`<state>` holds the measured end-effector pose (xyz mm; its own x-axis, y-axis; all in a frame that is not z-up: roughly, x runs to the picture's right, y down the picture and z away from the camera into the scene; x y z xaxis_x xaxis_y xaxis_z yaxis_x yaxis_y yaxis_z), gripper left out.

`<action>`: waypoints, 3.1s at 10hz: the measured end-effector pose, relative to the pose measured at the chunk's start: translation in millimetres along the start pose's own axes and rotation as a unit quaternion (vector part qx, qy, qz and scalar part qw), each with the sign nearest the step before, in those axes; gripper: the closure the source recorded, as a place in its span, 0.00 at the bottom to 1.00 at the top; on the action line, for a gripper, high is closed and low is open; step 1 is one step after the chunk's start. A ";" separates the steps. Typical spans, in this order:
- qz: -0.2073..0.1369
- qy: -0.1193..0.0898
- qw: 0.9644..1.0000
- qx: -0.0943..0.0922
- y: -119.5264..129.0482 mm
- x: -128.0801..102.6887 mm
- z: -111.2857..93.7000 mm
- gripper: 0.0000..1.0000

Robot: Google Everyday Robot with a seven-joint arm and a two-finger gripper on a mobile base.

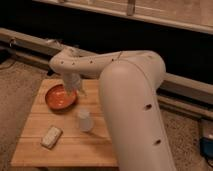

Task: Drag the ceramic bowl in a circle

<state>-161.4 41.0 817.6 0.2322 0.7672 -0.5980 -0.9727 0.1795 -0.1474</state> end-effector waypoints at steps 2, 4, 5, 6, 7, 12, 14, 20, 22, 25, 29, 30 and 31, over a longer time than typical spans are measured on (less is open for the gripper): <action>0.003 0.007 1.000 -0.009 1.7 -19.2 15.4 0.35; -0.003 0.017 1.000 -0.014 13.3 -32.1 33.6 0.35; -0.003 0.023 1.000 -0.015 14.3 -38.5 43.2 0.35; 0.000 0.028 0.999 -0.017 13.4 -43.3 49.1 0.35; 0.003 0.032 0.999 -0.019 11.9 -49.1 56.5 0.35; 0.010 0.042 0.999 -0.026 10.9 -63.6 83.5 0.35; 0.010 0.045 0.999 -0.028 11.8 -65.5 93.3 0.39; 0.016 0.052 0.998 -0.037 6.9 -61.1 97.4 0.98; 0.020 0.051 0.998 -0.039 2.4 -59.1 90.9 1.00; 0.007 0.052 0.998 -0.043 7.4 -52.4 79.9 1.00; -0.044 0.063 0.996 -0.042 35.7 -32.4 73.3 1.00; -0.057 0.072 0.995 -0.038 43.2 -22.1 73.3 1.00; -0.061 0.077 0.995 -0.034 41.2 -15.8 72.4 1.00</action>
<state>-205.6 80.9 878.0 0.3513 0.6379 -0.6853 -0.9359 0.2194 -0.2755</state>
